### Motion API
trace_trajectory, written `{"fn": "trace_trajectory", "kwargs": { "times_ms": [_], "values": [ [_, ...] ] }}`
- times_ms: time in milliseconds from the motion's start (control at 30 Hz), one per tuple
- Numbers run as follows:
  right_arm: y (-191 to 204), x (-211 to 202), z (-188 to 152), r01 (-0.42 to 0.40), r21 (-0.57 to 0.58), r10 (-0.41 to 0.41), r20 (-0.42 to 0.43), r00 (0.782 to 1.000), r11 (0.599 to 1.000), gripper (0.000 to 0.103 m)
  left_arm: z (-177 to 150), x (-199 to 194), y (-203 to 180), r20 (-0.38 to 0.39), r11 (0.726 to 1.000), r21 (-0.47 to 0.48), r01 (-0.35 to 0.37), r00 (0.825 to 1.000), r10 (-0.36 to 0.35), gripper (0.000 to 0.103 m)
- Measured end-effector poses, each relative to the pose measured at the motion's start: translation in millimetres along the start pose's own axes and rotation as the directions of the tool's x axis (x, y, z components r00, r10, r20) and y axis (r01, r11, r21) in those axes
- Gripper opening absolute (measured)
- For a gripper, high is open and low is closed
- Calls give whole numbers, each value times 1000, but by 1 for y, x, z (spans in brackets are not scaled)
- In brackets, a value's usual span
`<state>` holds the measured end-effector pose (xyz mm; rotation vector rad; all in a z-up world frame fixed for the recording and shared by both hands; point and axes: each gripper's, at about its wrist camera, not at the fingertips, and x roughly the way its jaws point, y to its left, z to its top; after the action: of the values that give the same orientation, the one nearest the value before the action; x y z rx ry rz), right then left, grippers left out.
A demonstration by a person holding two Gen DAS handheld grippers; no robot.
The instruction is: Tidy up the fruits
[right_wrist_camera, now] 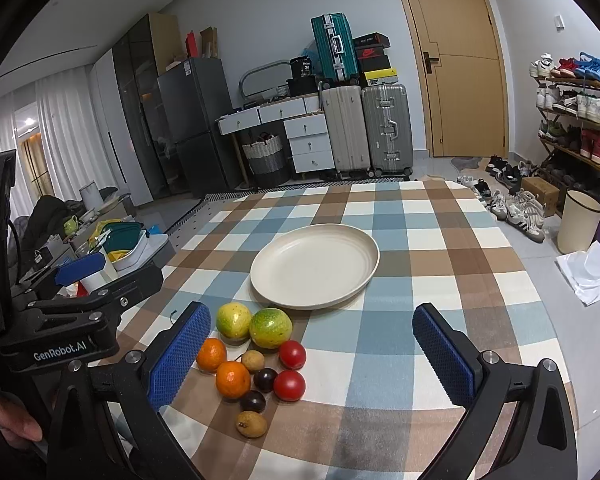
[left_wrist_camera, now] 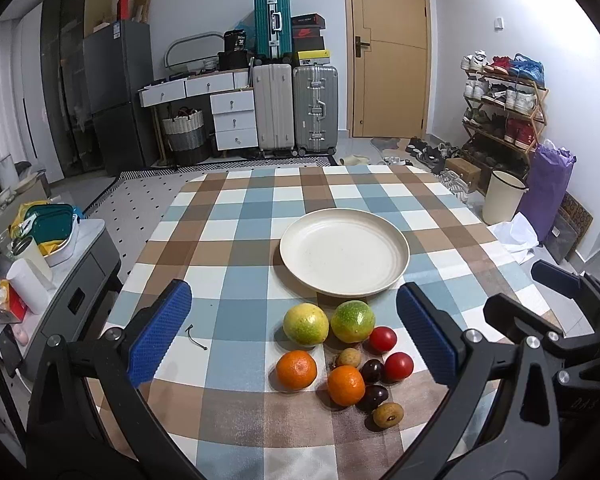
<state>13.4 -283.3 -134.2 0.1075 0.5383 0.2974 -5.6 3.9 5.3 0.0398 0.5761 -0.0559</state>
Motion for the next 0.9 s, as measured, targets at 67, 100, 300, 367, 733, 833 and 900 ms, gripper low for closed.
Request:
{"fn": "trace_trajectory", "kwargs": {
  "times_ms": [67, 100, 300, 367, 733, 833, 900],
  "values": [
    [2, -1, 1, 2, 0, -2, -1, 1000, 1000, 103, -1, -2, -1, -4, 1000, 1, 2, 1000, -2, 102],
    [4, -3, 3, 1, -3, -1, 0, 1000, 1000, 103, -2, -2, -2, -4, 1000, 1, 3, 1000, -3, 102],
    [4, -3, 3, 1, -3, -1, 2, 1000, 1000, 103, -3, -2, -4, -4, 1000, 10, -2, 1000, 2, 102],
    [4, -3, 3, 1, -4, -1, 2, 1000, 1000, 103, -2, 0, -3, -5, 1000, 4, 1, 1000, -1, 102],
    [5, -4, 4, 1, -5, -1, 2, 1000, 1000, 103, -7, 3, -7, -6, 1000, 8, -2, 1000, 2, 102],
    [8, -5, 5, -5, -7, 5, 5, 1000, 1000, 103, -9, 4, -7, -13, 1000, 5, 5, 1000, -5, 102],
    [8, -6, 4, -6, -10, 6, 7, 1000, 1000, 103, -10, 4, -8, -15, 1000, 2, 9, 1000, -9, 102]
  ]
}}
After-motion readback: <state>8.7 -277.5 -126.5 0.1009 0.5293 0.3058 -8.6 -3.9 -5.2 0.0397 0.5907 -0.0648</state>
